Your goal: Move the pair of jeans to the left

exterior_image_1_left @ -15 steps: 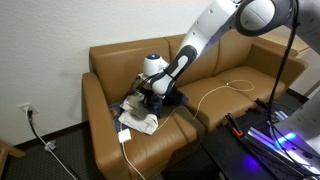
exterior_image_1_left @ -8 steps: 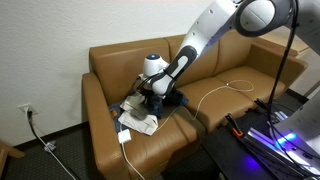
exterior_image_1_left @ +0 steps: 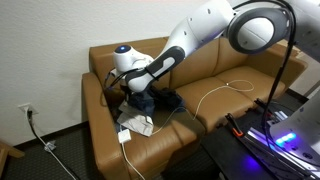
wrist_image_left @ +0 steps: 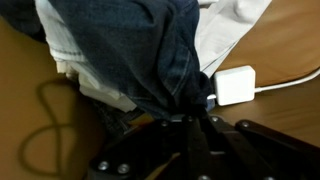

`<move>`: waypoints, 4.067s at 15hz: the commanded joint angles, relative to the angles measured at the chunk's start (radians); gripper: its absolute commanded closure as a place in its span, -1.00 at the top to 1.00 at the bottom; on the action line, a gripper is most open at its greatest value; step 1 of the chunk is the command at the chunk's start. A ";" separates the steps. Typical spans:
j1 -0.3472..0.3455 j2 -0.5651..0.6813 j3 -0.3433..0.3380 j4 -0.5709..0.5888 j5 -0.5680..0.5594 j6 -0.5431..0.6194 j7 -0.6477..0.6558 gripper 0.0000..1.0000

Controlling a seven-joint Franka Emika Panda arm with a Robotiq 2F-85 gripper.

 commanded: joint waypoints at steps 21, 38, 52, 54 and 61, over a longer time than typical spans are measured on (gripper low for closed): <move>0.081 0.196 -0.115 0.252 -0.182 0.513 -0.058 -0.98; 0.105 0.174 -0.182 0.197 -0.148 0.496 0.087 -0.98; 0.237 0.271 -0.501 0.290 -0.133 0.652 0.617 -0.37; 0.242 0.267 -0.490 0.284 -0.123 0.638 0.644 -0.10; 0.280 0.212 -0.473 0.227 -0.090 0.414 0.711 0.87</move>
